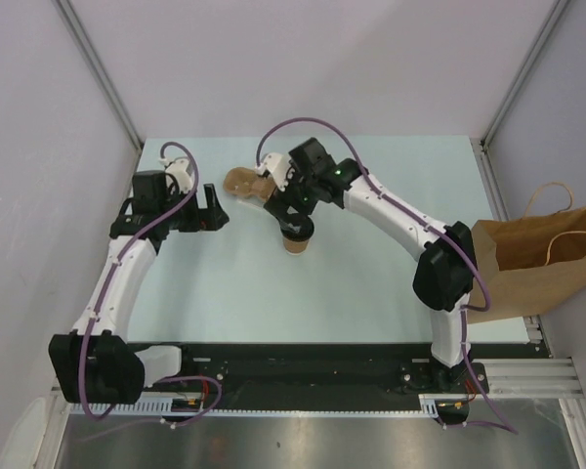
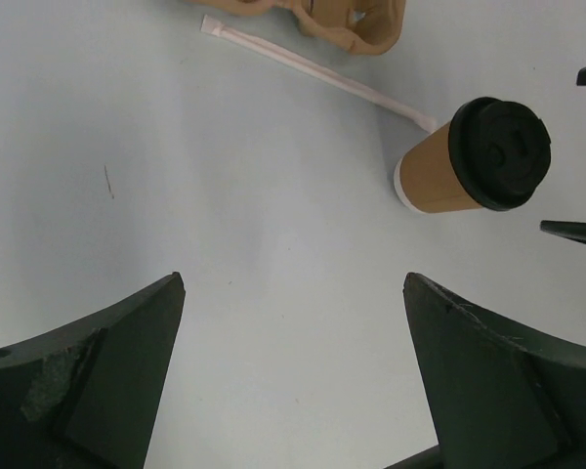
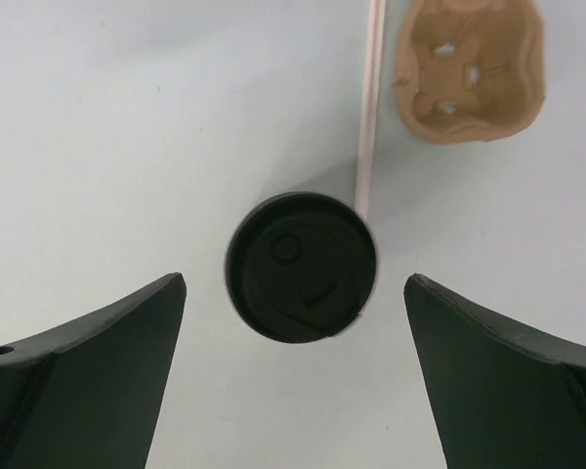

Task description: Pack the takeout coffee

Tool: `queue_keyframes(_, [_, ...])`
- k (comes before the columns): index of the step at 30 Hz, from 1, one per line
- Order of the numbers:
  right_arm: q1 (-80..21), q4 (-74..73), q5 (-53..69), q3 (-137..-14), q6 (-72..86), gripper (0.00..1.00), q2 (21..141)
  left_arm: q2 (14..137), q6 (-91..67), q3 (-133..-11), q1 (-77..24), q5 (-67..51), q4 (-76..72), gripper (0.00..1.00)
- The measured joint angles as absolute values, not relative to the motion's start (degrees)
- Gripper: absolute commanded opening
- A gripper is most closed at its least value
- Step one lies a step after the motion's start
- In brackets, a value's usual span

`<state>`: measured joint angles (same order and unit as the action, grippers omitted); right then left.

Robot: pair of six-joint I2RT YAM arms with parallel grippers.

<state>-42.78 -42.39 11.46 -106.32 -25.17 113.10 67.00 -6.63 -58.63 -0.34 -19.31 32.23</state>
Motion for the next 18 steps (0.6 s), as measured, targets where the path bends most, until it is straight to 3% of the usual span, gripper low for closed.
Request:
queue_keyframes(11, [-27.35,-46.81,23.66,-114.67,-16.95,1.0,110.04,82.74,0.27,-71.13,-18.79,-19.16,31.42,1.0])
queue_keyframes(18, [-19.35,-48.97,22.72,-113.34,-15.07,1.0,98.96,93.06,2.0,-77.73,-27.51,-15.66,32.56,1.0])
